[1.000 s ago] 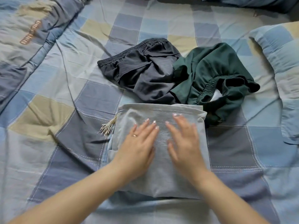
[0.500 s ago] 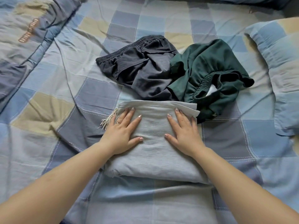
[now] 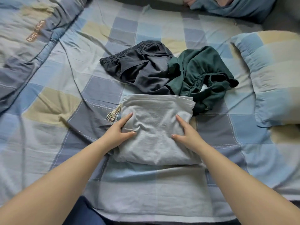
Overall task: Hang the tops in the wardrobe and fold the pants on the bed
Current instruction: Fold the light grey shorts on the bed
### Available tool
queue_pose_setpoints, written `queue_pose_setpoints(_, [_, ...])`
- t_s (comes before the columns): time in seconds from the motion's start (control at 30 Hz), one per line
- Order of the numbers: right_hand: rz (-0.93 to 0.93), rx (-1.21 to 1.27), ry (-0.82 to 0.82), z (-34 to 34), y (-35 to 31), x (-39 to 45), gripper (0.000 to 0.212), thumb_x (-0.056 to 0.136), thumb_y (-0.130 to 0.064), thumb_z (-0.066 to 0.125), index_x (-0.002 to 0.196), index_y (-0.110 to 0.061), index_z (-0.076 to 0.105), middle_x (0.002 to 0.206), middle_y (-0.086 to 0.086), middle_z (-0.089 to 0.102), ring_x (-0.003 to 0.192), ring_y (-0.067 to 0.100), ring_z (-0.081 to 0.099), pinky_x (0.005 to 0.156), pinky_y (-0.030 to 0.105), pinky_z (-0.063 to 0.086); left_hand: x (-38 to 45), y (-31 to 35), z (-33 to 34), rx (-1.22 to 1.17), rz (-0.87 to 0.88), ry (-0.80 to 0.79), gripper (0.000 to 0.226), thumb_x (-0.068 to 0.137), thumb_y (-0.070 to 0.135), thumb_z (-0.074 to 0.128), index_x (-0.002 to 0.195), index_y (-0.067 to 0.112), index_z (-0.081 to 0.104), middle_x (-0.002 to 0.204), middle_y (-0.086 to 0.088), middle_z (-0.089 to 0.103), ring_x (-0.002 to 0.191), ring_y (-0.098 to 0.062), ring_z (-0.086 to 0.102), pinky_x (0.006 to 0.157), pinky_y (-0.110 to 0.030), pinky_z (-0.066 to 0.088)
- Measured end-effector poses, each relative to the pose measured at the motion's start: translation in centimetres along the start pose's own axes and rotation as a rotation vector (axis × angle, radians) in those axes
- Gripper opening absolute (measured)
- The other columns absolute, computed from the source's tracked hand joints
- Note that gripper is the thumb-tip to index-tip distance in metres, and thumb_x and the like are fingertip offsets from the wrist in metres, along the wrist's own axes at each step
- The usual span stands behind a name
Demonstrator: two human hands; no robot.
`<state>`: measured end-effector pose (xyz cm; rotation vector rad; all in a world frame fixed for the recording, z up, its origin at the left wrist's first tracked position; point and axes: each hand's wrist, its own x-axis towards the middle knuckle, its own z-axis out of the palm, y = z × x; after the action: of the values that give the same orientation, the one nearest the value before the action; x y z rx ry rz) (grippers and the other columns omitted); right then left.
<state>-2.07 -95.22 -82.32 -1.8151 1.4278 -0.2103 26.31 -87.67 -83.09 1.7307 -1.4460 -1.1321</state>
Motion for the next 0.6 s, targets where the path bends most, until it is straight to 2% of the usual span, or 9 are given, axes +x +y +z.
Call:
queue_pose_setpoints(0.07, [-0.008,0.016,0.051,-0.5,-0.9,-1.0,0.080,0.084,-0.025,0.071,0.148,-0.037,0.024,0.150,0.001,0.034,0.135,0.016,0.036,0.103,0.023,0.031,-0.8,0.5,0.0,-0.059,-0.001,0.015,0.069,0.083,0.011,0.071,0.142,0.030,0.040,0.142,0.014,0.038,0.126,0.007,0.033,0.094,0.002,0.023])
queue_pose_setpoints(0.13, [-0.061,-0.010,0.093,-1.0,-2.0,-3.3,0.073,0.084,-0.021,0.070,0.145,-0.036,0.032,0.146,-0.003,0.039,0.133,0.014,0.039,0.102,0.019,0.031,-2.3,0.9,-0.5,-0.074,0.047,-0.002,0.063,0.084,0.006,0.068,0.136,0.034,0.045,0.139,0.012,0.044,0.123,0.010,0.037,0.088,0.009,0.022])
queue_pose_setpoints(0.23, [-0.128,-0.084,0.209,-0.1,-3.7,-7.6,0.066,0.085,-0.021,0.070,0.141,-0.038,0.038,0.135,-0.006,0.043,0.130,0.018,0.041,0.102,0.018,0.029,-4.8,1.4,-1.4,0.030,0.181,0.006,0.059,0.085,0.006,0.068,0.133,0.032,0.049,0.123,0.004,0.048,0.118,-0.004,0.043,0.092,0.007,0.021])
queue_pose_setpoints(0.33, [-0.119,-0.134,0.378,1.9,-5.1,-12.1,0.067,0.085,-0.026,0.069,0.140,-0.042,0.036,0.128,0.006,0.047,0.121,0.024,0.048,0.095,0.021,0.034,-7.0,1.6,-2.2,0.084,0.350,0.106,0.054,0.083,0.004,0.070,0.131,0.021,0.055,0.118,0.000,0.046,0.113,-0.007,0.043,0.097,0.003,0.021])
queue_pose_setpoints(0.4, [-0.135,-0.153,0.481,3.7,-5.8,-15.0,0.068,0.086,-0.029,0.068,0.137,-0.050,0.029,0.120,0.003,0.046,0.118,0.024,0.049,0.091,0.023,0.036,-8.5,1.6,-2.6,0.130,0.466,0.115,0.052,0.082,0.003,0.070,0.130,0.017,0.057,0.121,0.001,0.045,0.114,-0.006,0.043,0.098,0.001,0.023])
queue_pose_setpoints(0.47, [-0.149,-0.155,0.535,5.0,-6.2,-16.9,0.068,0.086,-0.030,0.068,0.134,-0.053,0.027,0.125,0.006,0.047,0.122,0.025,0.047,0.093,0.023,0.036,-9.3,1.8,-2.9,0.152,0.528,0.100,0.052,0.081,0.001,0.071,0.129,0.014,0.058,0.123,0.001,0.044,0.116,-0.008,0.044,0.099,0.000,0.024])
queue_pose_setpoints(0.6, [-0.063,-0.117,0.558,5.9,-7.0,-20.1,0.070,0.085,-0.031,0.068,0.134,-0.055,0.024,0.135,0.011,0.045,0.126,0.025,0.047,0.094,0.020,0.034,-11.1,3.8,-3.4,0.162,0.545,0.054,0.051,0.079,-0.001,0.072,0.127,0.013,0.060,0.123,-0.001,0.046,0.113,-0.009,0.044,0.098,0.001,0.025])
